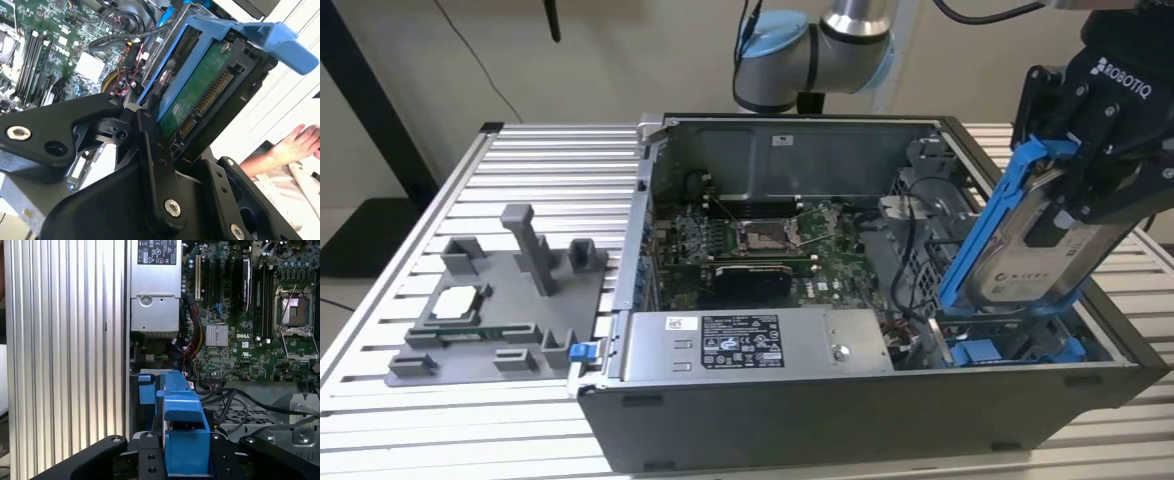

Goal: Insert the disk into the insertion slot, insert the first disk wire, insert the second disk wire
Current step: 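Insert the disk into the insertion slot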

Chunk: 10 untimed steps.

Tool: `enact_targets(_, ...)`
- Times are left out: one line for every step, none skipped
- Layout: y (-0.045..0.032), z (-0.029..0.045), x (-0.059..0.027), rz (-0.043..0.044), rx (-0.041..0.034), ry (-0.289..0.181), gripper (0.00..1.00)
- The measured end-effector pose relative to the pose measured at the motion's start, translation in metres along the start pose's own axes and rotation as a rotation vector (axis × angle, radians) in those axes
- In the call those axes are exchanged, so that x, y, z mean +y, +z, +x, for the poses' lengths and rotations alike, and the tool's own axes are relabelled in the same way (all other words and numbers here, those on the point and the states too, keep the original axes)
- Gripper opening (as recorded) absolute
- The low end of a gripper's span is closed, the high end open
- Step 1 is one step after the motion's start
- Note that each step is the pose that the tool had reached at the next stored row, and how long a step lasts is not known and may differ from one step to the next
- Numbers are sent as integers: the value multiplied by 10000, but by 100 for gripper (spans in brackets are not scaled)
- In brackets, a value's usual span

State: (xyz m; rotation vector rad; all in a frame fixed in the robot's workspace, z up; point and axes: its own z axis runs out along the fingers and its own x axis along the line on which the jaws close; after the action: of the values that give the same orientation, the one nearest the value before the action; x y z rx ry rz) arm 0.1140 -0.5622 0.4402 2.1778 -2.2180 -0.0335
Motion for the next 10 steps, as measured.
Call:
enact_targets(8, 0, 0, 0, -5, 1, 0)
enact_targets(16, 0, -1, 0, -10, 1, 0)
enact_targets(26, 0, -1, 0, -17, 2, 0)
enact_targets(37, 0, -5, 0, -33, -1, 0)
enact_targets(44, 0, -10, -1, -48, -2, 0)
enact_targets(53, -1, -17, -1, -62, -2, 0)
enact_targets(62, -1, -23, -1, -70, -2, 0)
enact_targets(73, 1, -31, -1, -78, -3, 0)
enact_targets(85, 6, -39, -2, -88, -4, 0)
enact_targets(97, 14, -48, -2, -97, -4, 0)
